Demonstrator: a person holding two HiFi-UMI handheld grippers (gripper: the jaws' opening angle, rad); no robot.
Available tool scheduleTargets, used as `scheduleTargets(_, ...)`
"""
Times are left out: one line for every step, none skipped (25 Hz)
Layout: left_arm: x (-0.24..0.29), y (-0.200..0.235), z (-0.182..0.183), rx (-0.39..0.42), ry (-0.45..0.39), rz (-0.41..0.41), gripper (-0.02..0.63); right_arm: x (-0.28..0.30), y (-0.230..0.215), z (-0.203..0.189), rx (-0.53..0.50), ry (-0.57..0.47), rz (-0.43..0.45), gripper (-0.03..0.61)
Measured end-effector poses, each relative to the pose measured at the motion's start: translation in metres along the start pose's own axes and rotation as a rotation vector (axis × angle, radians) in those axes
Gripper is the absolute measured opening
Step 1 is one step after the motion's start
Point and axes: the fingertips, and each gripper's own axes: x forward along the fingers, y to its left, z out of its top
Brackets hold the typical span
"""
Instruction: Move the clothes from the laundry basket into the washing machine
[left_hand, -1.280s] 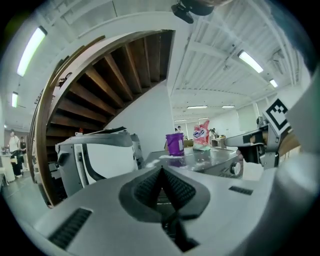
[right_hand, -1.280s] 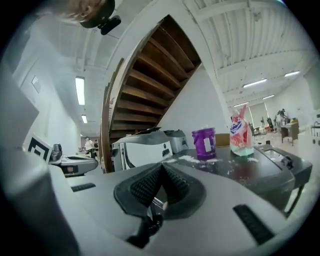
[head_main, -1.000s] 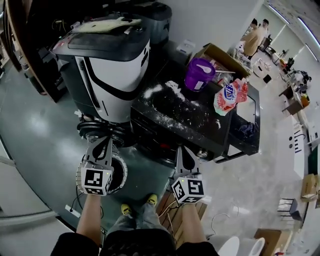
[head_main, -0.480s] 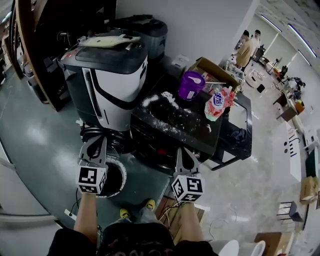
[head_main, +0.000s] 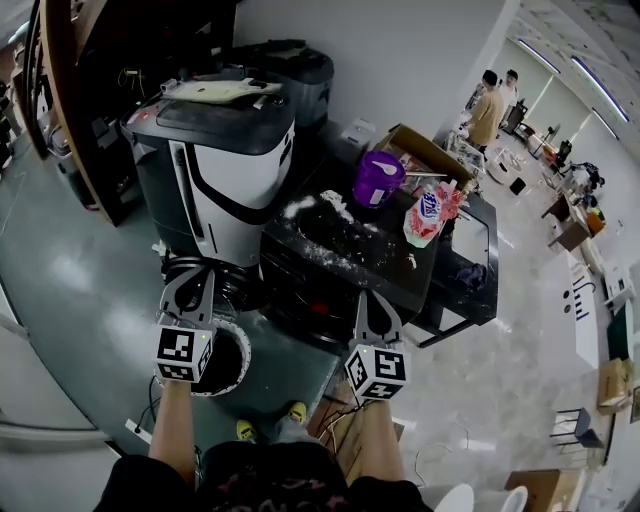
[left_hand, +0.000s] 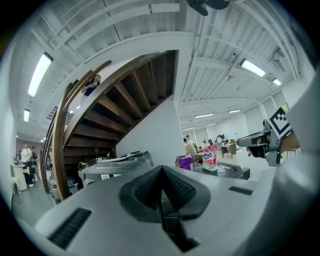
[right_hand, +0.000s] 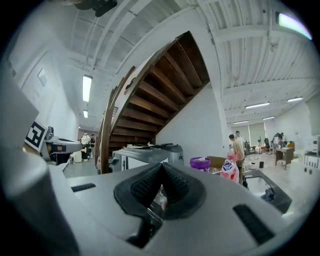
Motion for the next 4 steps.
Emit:
scheduleTargets(-0.0005, 0.0008, 0.0005, 0.002, 0.0, 0.0, 0.011, -0.0002, -0.0003, 0.0018, -0.001, -0.003, -0.002, 0.002)
scheduleTargets(-0.0011, 0.0018, 0.0009, 0.005, 0.0, 0.0, 0.011, -0.0005, -0.0006, 0.0035, -0.003, -0.007, -0.004, 0.002)
scheduleTargets(-0.0017, 0.0029, 0.0016, 0.008, 0.0, 0.0, 0.011, -0.0006, -0.0007, 0.0052, -0.005, -0.01, -0.006, 0.002)
scheduleTargets(-0.0024, 0.004, 0.0023, 0.011, -0.002, 0.0, 0.011, -0.0008, -0.0008, 0.007, -0.007, -0.014, -0.008, 0.002)
